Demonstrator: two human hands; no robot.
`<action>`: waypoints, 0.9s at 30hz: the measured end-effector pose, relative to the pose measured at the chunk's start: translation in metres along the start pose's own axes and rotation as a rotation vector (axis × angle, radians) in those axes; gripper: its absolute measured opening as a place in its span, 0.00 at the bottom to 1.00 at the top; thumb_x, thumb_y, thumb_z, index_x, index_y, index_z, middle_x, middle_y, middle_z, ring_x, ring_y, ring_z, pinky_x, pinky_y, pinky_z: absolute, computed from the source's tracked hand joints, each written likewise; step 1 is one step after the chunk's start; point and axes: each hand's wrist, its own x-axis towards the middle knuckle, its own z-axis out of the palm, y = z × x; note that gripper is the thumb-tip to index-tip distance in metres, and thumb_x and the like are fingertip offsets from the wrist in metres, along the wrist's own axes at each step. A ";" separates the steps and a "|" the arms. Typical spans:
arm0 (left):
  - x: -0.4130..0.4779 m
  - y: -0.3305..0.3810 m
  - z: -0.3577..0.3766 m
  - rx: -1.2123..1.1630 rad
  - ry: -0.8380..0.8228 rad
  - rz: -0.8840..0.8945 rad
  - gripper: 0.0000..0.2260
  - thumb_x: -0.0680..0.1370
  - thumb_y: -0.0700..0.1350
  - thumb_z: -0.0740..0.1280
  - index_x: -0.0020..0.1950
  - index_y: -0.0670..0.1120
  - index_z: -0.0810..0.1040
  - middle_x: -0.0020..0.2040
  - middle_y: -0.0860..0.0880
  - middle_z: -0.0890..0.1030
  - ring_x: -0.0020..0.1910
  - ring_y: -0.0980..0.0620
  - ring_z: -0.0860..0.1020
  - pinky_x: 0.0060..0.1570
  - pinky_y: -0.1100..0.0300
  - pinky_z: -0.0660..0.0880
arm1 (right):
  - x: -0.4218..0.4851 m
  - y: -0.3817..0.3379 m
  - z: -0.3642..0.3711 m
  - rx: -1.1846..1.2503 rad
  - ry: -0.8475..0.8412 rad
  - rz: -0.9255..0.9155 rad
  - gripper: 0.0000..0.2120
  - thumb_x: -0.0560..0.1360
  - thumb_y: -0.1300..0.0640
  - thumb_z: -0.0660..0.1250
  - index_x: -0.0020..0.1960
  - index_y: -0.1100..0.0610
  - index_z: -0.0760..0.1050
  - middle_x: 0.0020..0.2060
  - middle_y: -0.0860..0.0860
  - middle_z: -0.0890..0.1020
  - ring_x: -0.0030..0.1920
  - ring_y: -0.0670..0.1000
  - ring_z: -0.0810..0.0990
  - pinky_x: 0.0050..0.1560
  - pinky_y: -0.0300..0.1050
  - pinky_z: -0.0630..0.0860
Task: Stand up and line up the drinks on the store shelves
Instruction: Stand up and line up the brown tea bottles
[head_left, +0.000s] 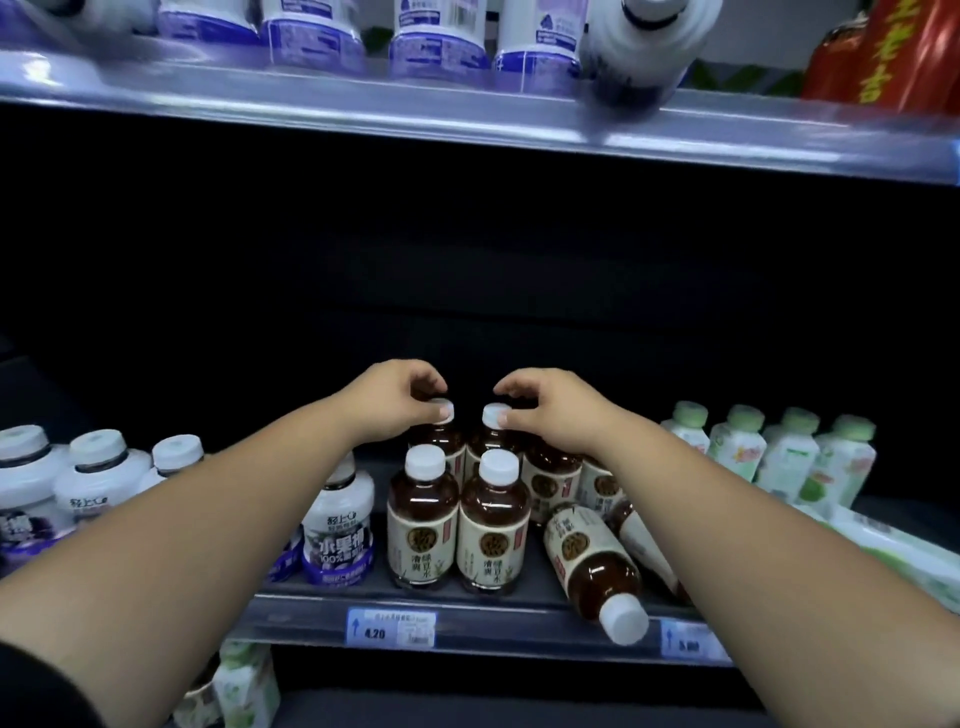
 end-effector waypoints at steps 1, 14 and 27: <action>0.004 -0.004 0.002 0.025 0.006 -0.003 0.16 0.72 0.51 0.76 0.58 0.54 0.80 0.57 0.56 0.81 0.57 0.57 0.78 0.61 0.57 0.74 | 0.005 0.000 0.000 -0.046 -0.014 -0.001 0.22 0.74 0.44 0.73 0.67 0.42 0.75 0.65 0.45 0.78 0.64 0.47 0.76 0.65 0.46 0.73; 0.037 -0.030 0.012 0.119 -0.225 0.027 0.17 0.75 0.47 0.74 0.64 0.53 0.78 0.59 0.54 0.80 0.59 0.54 0.78 0.63 0.57 0.73 | 0.035 -0.003 0.026 -0.170 -0.138 0.102 0.14 0.77 0.49 0.71 0.63 0.44 0.78 0.59 0.46 0.80 0.60 0.48 0.78 0.61 0.46 0.74; 0.020 -0.025 0.001 0.119 -0.342 0.103 0.12 0.76 0.47 0.73 0.58 0.56 0.78 0.54 0.56 0.81 0.55 0.57 0.79 0.58 0.60 0.74 | 0.011 -0.016 0.023 -0.125 -0.198 0.100 0.14 0.79 0.50 0.69 0.64 0.43 0.78 0.57 0.41 0.80 0.59 0.43 0.77 0.60 0.42 0.72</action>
